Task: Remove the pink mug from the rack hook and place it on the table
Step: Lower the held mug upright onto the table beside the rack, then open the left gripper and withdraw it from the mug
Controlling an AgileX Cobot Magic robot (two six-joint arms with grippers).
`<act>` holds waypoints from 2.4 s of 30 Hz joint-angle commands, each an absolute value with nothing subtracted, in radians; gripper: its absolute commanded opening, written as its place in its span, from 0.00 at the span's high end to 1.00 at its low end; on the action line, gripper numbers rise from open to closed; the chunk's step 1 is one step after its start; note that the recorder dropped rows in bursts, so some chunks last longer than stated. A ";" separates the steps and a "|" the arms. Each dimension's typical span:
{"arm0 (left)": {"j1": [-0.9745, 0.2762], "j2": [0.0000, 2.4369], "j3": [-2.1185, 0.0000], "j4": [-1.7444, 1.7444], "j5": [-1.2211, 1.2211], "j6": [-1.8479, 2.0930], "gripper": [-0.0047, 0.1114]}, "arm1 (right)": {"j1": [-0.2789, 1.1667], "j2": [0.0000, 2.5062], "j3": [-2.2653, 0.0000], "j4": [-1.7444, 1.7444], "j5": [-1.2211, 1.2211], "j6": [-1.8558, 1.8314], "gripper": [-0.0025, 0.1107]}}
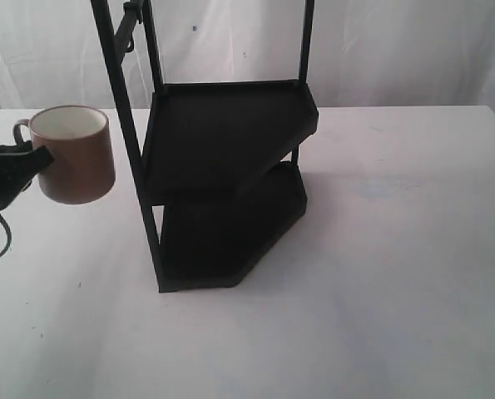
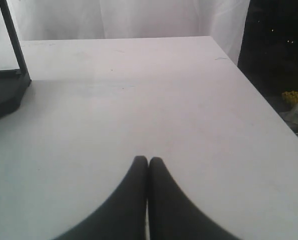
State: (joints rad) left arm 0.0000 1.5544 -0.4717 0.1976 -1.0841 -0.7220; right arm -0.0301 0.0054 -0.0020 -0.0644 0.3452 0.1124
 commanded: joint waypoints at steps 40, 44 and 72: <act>-0.003 1.945 -0.549 0.344 -1.221 -0.606 0.67 | -0.035 0.000 0.000 -0.069 0.342 0.108 0.98; -0.003 1.945 -0.549 0.344 -1.221 -0.610 0.49 | -0.035 0.000 0.000 -0.069 0.342 0.108 0.98; 0.000 0.783 -0.140 0.143 -0.901 -0.318 0.96 | -0.035 0.000 0.000 -0.069 0.342 0.108 0.98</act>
